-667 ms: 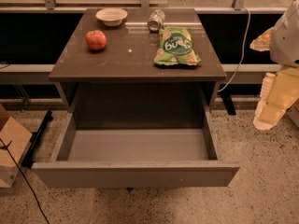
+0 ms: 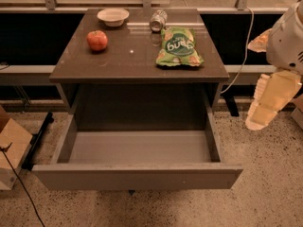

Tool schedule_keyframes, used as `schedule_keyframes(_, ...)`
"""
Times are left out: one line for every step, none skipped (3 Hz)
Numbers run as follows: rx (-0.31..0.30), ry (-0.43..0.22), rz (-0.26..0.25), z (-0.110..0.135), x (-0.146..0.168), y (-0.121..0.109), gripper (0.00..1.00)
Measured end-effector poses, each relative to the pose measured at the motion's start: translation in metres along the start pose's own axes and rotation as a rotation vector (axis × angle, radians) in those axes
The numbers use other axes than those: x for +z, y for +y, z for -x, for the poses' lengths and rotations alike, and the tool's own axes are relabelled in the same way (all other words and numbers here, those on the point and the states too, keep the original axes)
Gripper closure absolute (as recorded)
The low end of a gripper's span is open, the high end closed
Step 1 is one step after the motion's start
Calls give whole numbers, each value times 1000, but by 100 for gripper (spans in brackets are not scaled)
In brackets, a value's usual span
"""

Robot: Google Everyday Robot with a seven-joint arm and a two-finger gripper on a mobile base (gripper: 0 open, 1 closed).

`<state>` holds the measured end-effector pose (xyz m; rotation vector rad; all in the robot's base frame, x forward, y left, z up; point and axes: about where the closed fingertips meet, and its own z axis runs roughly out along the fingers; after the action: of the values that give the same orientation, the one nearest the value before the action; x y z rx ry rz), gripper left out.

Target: Place green rice chip bag into top drawer

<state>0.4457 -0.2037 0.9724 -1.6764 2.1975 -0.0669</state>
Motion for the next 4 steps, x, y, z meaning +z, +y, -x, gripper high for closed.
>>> schedule_keyframes(29,-113,-22,26,15,-12,0)
schedule_keyframes(58,-218,-45,49,29,-32,0)
schedule_keyframes(88,-278,-51,65,46,-51,0)
schedule_keyframes(107,-313,-40,78,65,-71,0)
